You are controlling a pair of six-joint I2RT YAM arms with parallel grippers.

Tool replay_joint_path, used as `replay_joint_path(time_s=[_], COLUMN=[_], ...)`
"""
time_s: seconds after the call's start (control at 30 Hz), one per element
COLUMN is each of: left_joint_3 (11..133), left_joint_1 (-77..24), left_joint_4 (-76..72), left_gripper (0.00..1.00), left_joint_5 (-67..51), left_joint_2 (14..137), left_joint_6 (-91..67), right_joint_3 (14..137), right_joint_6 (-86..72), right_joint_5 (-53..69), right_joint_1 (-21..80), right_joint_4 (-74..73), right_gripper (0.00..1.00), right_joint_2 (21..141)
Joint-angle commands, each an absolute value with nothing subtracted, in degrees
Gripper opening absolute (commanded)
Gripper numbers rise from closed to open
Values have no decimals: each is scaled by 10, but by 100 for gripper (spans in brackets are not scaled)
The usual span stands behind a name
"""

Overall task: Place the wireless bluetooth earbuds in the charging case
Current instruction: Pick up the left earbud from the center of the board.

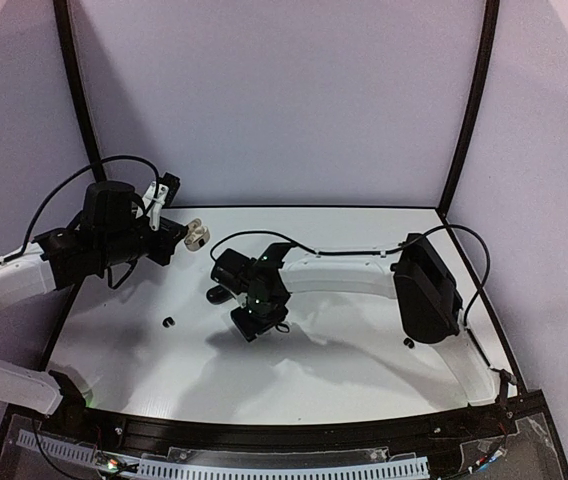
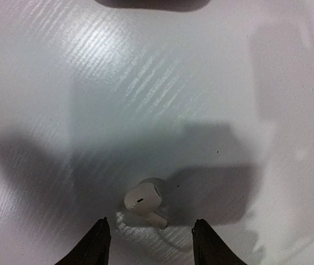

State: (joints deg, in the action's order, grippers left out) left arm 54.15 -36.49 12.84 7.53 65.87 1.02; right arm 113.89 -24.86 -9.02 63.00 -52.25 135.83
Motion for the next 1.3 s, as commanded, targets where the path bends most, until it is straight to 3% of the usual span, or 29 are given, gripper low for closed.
replay_joint_path(time_s=[0.0, 0.17, 0.57, 0.97, 1.27], left_joint_3=[544, 543, 542, 545, 545], left_joint_1=[-362, -362, -362, -362, -362], left_joint_4=[121, 122, 119, 120, 121], left_gripper=[1, 1, 1, 1, 1], left_joint_5=[73, 75, 73, 72, 68], left_joint_2=[650, 649, 649, 645, 645], left_joint_6=[12, 11, 12, 11, 10], right_joint_3=[1165, 1218, 1234, 1241, 1259], right_joint_6=[-227, -271, -281, -276, -275], right_joint_5=[-65, -66, -50, -63, -58], right_joint_1=[617, 613, 615, 616, 615], right_joint_4=[-510, -574, -553, -559, -550], right_gripper=[50, 45, 37, 21, 4], right_joint_2=[1344, 1392, 1416, 1430, 1421])
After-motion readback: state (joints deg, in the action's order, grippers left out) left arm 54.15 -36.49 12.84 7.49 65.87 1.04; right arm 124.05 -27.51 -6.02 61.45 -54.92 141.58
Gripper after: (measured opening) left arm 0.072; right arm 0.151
